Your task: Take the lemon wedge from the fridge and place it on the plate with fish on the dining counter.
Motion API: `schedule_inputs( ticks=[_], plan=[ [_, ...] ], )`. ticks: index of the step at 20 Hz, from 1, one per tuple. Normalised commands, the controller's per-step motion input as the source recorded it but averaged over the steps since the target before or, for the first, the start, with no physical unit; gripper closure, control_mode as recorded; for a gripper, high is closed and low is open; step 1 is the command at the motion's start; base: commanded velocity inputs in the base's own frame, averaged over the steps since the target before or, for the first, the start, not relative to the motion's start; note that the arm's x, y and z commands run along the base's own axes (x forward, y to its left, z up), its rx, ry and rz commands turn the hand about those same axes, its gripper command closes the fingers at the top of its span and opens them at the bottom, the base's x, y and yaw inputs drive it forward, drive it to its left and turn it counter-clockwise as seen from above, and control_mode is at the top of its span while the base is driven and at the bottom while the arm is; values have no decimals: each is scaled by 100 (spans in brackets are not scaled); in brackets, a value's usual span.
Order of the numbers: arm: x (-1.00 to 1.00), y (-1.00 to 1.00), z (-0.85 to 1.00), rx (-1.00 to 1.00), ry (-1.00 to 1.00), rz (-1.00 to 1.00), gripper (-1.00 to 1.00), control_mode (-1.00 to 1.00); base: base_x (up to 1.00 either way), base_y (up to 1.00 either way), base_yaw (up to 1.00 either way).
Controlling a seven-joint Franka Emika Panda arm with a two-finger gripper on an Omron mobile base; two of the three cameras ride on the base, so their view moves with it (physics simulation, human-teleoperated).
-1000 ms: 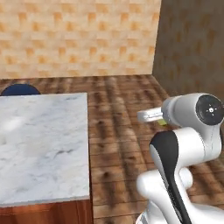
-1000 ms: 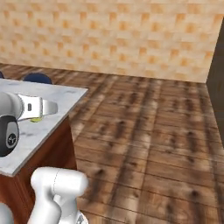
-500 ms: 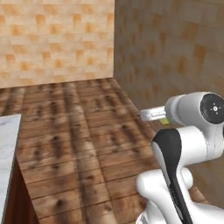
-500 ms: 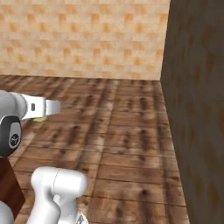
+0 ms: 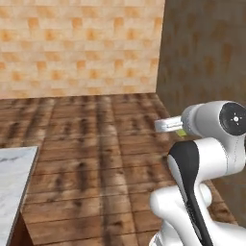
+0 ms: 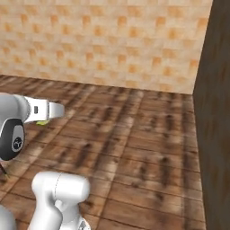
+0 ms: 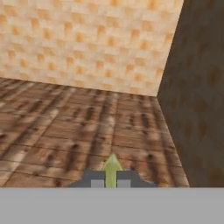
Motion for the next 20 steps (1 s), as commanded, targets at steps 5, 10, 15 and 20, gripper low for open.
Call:
schedule_inputs(
  ticks=[5, 10, 15, 20],
  plan=[
    [0, 0, 0, 0, 0, 0, 100, 100, 100, 0, 46],
    [0, 0, 0, 0, 0, 0, 100, 100, 100, 0, 53],
    [0, 0, 0, 0, 0, 0, 100, 100, 100, 0, 57],
    [0, 0, 0, 0, 0, 0, 100, 100, 100, 0, 66]
  ],
)
